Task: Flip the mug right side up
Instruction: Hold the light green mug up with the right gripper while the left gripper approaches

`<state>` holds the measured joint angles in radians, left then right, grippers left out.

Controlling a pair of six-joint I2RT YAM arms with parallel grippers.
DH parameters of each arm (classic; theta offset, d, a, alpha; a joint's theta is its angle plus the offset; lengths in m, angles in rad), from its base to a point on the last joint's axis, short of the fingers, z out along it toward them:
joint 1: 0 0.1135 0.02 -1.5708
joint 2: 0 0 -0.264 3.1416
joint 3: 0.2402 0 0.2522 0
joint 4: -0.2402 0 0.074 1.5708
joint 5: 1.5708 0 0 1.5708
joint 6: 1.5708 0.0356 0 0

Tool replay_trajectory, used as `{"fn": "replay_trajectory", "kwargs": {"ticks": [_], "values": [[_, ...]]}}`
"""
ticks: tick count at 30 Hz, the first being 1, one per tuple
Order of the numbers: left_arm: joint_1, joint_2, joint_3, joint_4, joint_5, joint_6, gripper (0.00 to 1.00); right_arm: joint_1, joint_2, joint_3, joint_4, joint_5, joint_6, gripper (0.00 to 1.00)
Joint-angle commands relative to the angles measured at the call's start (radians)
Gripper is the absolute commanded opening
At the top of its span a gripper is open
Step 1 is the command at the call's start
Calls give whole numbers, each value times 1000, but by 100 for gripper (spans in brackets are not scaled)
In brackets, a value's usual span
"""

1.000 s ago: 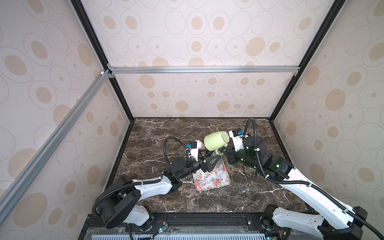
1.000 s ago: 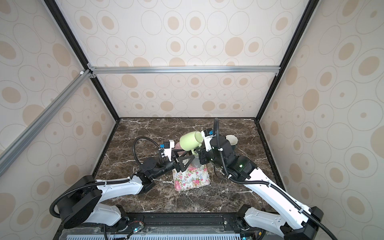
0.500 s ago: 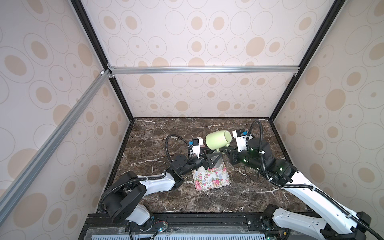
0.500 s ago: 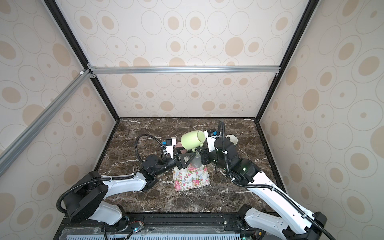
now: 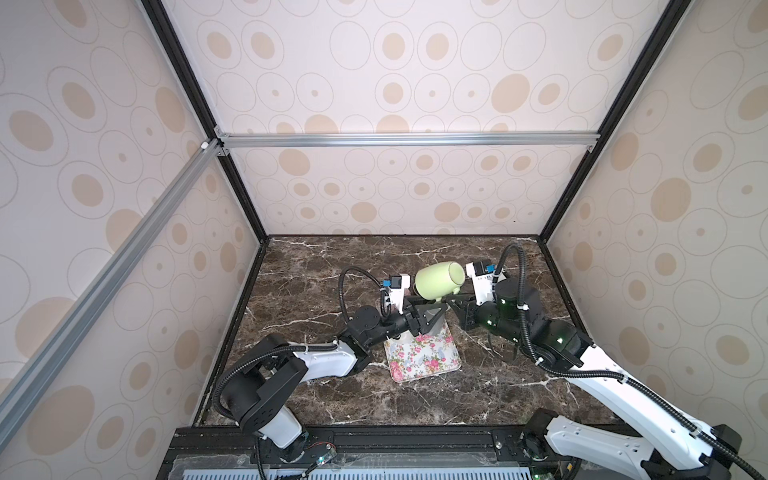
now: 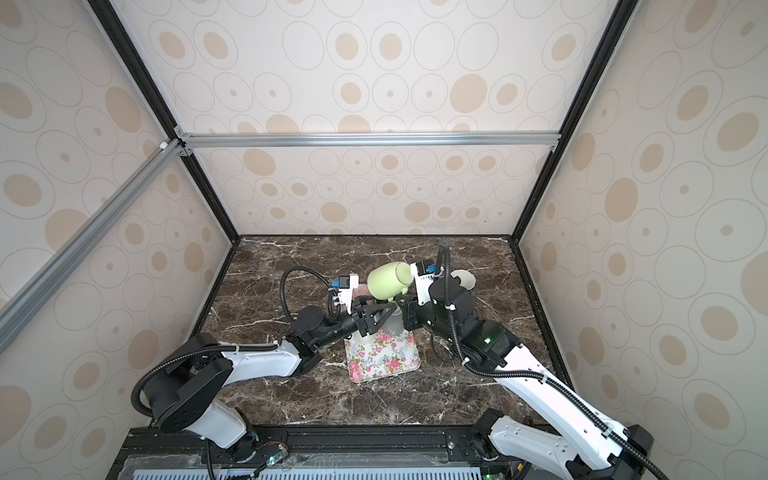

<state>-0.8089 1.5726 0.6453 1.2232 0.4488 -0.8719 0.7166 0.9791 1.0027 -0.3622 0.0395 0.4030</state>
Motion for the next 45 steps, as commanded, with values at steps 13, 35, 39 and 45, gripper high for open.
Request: {"fn": "replay_trajectory", "kwargs": {"ticks": [13, 35, 39, 45], "values": [[-13, -44, 23, 48, 38, -42, 81, -1, -48, -10, 137, 33, -9, 0], [-12, -105, 5, -93, -12, -41, 96, -2, -43, -14, 156, 68, -25, 0], [-12, -100, 4, -69, -9, -61, 96, -3, -40, -15, 168, 65, -24, 0], [-14, -49, 21, -1, 16, -115, 89, -2, -46, -20, 180, 61, -26, 0]]}}
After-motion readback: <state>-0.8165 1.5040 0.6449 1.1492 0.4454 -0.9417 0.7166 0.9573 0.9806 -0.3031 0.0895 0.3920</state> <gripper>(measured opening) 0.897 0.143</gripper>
